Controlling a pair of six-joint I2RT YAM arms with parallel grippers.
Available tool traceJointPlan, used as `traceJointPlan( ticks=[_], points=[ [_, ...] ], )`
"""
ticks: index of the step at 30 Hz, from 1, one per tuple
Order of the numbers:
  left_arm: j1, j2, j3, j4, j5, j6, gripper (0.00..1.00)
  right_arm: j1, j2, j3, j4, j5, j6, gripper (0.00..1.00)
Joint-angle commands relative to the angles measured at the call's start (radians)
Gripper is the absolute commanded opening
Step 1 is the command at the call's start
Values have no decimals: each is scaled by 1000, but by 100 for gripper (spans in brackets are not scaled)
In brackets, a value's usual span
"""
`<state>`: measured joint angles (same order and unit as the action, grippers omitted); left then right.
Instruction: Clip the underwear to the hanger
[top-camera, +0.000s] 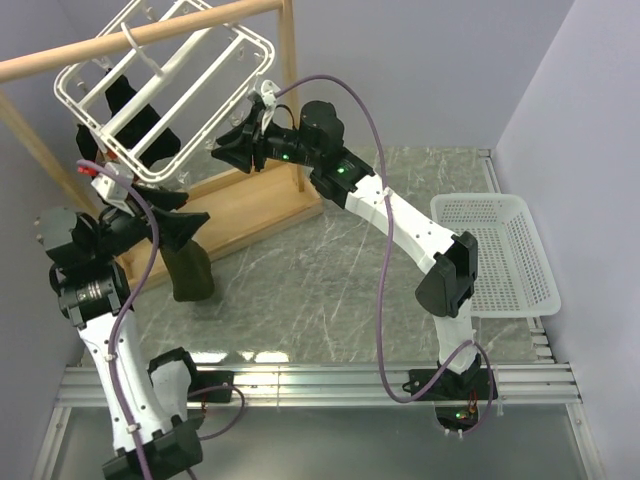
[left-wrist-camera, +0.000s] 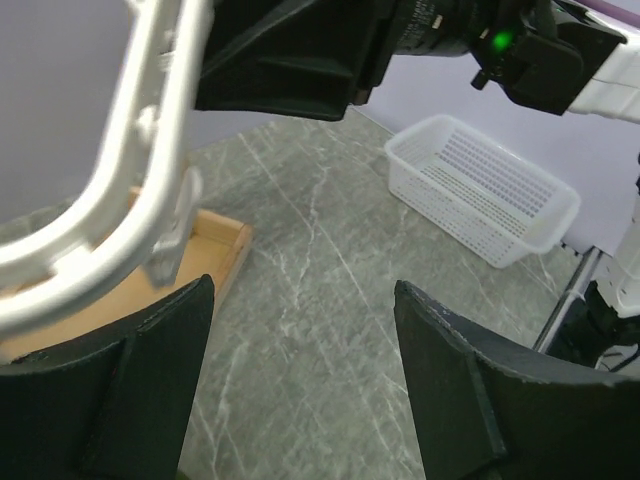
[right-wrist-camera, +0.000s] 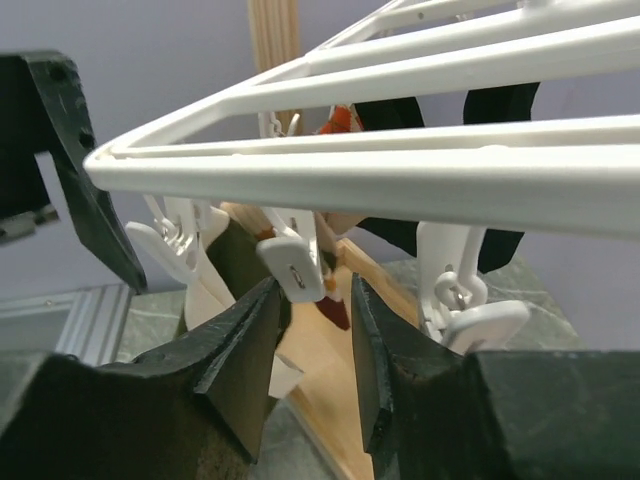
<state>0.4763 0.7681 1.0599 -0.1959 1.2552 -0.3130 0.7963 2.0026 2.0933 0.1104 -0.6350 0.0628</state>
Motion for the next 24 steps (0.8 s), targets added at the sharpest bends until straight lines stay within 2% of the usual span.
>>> traceJointPlan(
  ticks=[1, 4, 8, 13, 16, 20, 24],
  points=[
    [-88, 20, -11, 108, -85, 32, 78, 6, -11, 50, 34, 1, 66, 41],
    [-194, 22, -40, 168, -200, 18, 78, 6, -16, 45, 51, -29, 109, 40],
    [-329, 2, -78, 248, -526, 37, 77, 6, -28, 33, 60, -58, 137, 40],
    [-404, -24, -133, 319, -704, 58, 77, 7, -47, 10, 61, -65, 141, 40],
    [-429, -38, -143, 340, -702, 81, 77, 6, -44, 13, 57, -60, 144, 39],
    [-435, -113, -181, 371, -622, 112, 76, 6, -42, 17, 52, -55, 141, 39],
    [-433, -177, -186, 244, -551, 195, 75, 6, -39, 24, 46, -52, 143, 39]
  ],
)
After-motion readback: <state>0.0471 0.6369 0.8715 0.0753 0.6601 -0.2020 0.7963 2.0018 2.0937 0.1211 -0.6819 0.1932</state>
